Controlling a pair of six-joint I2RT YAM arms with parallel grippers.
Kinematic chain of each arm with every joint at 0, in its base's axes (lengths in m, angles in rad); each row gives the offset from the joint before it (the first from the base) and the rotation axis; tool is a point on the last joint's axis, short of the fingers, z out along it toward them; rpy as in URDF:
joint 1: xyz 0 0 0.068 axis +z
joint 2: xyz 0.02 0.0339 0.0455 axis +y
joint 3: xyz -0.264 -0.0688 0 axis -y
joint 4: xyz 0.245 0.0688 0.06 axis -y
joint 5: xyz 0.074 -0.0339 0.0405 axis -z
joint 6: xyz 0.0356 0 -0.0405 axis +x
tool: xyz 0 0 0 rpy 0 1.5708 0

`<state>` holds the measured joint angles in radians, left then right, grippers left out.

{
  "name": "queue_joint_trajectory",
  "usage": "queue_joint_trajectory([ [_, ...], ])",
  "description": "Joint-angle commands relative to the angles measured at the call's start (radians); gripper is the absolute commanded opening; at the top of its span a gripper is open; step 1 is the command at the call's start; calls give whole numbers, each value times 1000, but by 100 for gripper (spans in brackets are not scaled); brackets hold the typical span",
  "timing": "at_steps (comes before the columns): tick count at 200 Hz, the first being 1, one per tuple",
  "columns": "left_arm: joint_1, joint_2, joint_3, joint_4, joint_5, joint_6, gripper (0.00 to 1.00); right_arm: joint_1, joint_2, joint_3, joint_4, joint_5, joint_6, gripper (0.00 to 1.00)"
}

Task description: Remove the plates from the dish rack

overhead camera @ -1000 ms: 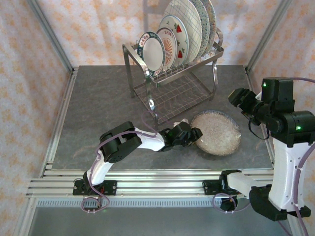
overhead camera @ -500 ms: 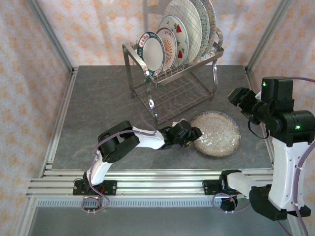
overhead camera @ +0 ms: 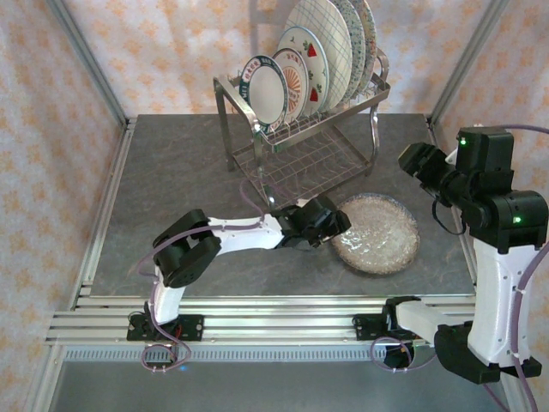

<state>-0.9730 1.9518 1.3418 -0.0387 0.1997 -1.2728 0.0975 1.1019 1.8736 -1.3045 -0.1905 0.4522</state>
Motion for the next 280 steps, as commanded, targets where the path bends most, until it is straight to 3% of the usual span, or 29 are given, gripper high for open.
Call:
queue_joint_trajectory([
  [1, -8, -106, 58, -158, -62, 104, 73, -2, 3, 5, 184, 43, -88, 69],
  [50, -50, -246, 106, -277, -130, 290, 73, -2, 69, -5, 519, -9, -272, 68],
  [100, -92, -459, 137, -325, -245, 475, 73, -2, 78, -89, 828, -191, -559, 68],
  [142, -93, -652, 164, -308, -357, 618, 75, -21, 185, -75, 838, -319, -736, 68],
  [201, -89, -785, 295, -296, -458, 834, 83, -87, 296, -27, 827, -471, -769, 64],
  [280, -89, -818, 332, -282, -454, 884, 86, -105, 461, 115, 786, -558, -764, 56],
])
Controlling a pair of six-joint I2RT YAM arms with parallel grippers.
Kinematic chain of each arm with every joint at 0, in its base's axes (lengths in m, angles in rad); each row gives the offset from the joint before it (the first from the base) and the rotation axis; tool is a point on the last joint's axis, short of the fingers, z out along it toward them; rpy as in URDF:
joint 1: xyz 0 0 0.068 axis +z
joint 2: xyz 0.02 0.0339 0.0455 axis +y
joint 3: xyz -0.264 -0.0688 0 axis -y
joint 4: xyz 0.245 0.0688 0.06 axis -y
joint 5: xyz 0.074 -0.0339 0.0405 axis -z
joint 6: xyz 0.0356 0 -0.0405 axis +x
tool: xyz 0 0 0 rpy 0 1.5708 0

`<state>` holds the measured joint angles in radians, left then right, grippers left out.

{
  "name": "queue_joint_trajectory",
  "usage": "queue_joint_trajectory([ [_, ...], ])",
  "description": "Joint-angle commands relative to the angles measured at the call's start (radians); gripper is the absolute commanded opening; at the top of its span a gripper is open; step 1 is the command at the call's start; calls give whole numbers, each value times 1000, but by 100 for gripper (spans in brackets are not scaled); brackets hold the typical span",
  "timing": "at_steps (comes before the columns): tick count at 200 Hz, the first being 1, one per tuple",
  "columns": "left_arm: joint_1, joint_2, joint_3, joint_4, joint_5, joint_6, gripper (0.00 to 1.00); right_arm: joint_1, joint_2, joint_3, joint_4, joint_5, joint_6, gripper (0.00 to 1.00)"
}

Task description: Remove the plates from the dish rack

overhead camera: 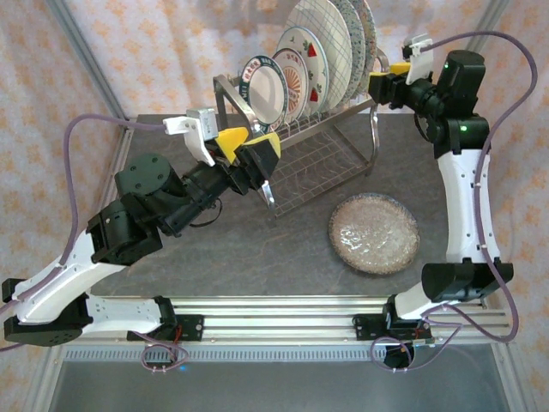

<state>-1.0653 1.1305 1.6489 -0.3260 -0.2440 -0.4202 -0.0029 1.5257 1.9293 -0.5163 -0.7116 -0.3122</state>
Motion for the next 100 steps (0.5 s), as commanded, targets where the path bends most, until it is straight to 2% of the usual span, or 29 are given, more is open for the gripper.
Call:
queue_joint_trajectory([
  [1, 4, 3, 25, 6, -11, 30, 86, -5, 39, 61, -1, -36, 0, 56],
  [32, 3, 5, 30, 10, -5, 29, 86, -5, 81, 94, 16, -46, 24, 53],
  [64, 3, 6, 38, 10, 0, 31, 86, -5, 116, 115, 21, -54, 41, 43],
  [100, 3, 5, 42, 17, 2, 40, 86, -4, 144, 124, 32, -75, 57, 42],
])
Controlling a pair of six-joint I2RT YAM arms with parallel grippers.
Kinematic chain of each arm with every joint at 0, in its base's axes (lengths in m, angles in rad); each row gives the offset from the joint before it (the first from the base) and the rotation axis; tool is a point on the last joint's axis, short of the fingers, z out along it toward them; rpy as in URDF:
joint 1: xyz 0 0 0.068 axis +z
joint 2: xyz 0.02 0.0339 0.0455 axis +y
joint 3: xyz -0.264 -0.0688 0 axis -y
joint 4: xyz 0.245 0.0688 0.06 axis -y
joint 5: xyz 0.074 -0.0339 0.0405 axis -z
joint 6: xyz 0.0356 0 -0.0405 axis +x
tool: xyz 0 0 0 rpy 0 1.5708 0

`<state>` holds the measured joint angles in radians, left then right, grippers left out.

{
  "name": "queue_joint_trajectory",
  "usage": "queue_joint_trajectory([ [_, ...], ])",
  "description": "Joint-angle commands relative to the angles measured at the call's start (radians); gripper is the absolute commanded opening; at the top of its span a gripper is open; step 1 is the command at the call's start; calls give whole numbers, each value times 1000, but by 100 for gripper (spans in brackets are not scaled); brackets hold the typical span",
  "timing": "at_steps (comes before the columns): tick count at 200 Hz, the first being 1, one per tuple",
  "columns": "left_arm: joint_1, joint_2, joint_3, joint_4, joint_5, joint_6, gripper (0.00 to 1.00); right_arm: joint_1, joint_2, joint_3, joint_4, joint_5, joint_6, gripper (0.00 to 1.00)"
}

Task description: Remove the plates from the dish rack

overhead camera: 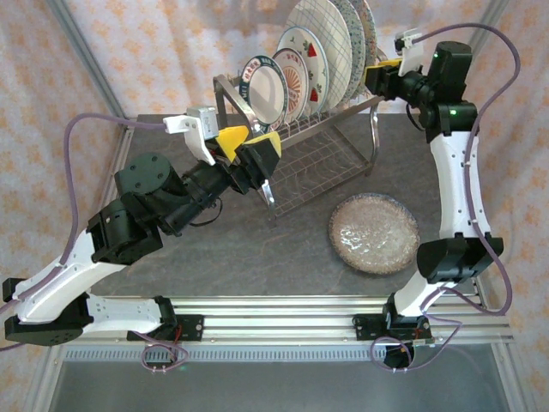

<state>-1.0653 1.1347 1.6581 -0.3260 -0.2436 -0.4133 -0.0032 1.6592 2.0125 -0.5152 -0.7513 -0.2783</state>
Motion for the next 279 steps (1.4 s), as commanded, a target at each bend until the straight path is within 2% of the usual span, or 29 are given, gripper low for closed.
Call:
queue_joint_trajectory([
  [1, 4, 0, 32, 17, 2, 34, 86, -4, 11, 41, 31, -37, 23, 42],
  [63, 3, 0, 43, 55, -8, 59, 87, 8, 61, 77, 48, -54, 48, 37],
  [98, 3, -9, 20, 127, -52, 77, 88, 23, 85, 97, 44, -48, 47, 33],
  [119, 3, -15, 3, 162, -65, 83, 87, 36, 97, 105, 32, -35, 39, 28],
  [195, 3, -10, 3, 166, -50, 87, 87, 60, 111, 123, 25, -14, 37, 0],
  [279, 3, 4, -3, 170, -34, 78, 87, 98, 101, 197, 30, 81, 51, 0],
])
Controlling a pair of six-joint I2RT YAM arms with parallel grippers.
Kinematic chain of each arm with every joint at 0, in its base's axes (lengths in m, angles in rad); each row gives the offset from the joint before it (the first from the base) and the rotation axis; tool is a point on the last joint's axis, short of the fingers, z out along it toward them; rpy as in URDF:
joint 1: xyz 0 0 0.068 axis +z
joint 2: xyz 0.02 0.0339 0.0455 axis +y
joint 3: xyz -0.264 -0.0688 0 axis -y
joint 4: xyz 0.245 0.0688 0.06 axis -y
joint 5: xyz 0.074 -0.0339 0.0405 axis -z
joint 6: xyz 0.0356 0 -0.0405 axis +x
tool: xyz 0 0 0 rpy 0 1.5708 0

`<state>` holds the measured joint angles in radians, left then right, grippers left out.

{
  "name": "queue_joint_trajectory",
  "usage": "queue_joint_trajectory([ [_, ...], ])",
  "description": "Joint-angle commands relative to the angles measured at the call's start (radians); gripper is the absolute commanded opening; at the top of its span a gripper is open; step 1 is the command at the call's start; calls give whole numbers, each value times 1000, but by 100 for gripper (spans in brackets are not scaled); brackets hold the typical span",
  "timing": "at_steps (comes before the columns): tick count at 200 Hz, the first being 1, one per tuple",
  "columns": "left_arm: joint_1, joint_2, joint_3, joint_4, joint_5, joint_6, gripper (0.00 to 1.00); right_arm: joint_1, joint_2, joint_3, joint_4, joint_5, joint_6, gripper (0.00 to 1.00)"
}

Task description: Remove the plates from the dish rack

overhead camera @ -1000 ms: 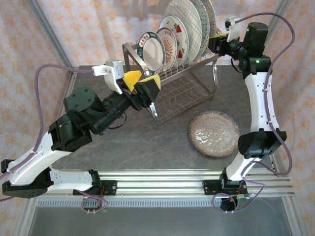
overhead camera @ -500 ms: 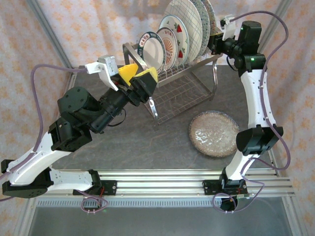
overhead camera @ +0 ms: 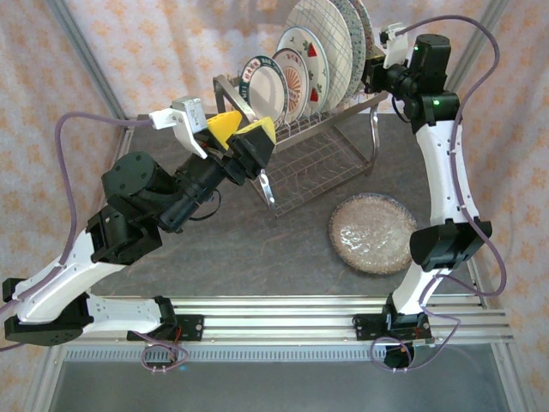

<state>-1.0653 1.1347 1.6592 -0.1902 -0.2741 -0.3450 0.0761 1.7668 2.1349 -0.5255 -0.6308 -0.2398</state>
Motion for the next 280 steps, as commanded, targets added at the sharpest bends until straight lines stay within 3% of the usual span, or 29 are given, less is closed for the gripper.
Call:
queue_joint_trajectory([
  [1, 3, 3, -4, 34, -3, 9, 87, 20, -7, 76, 40, -39, 13, 0],
  [123, 4, 19, -10, 40, 28, -26, 87, 25, -48, 233, 36, 175, 2, 0],
  [280, 4, 96, -16, 82, 155, -167, 87, 25, -219, 221, 5, 390, 15, 0],
])
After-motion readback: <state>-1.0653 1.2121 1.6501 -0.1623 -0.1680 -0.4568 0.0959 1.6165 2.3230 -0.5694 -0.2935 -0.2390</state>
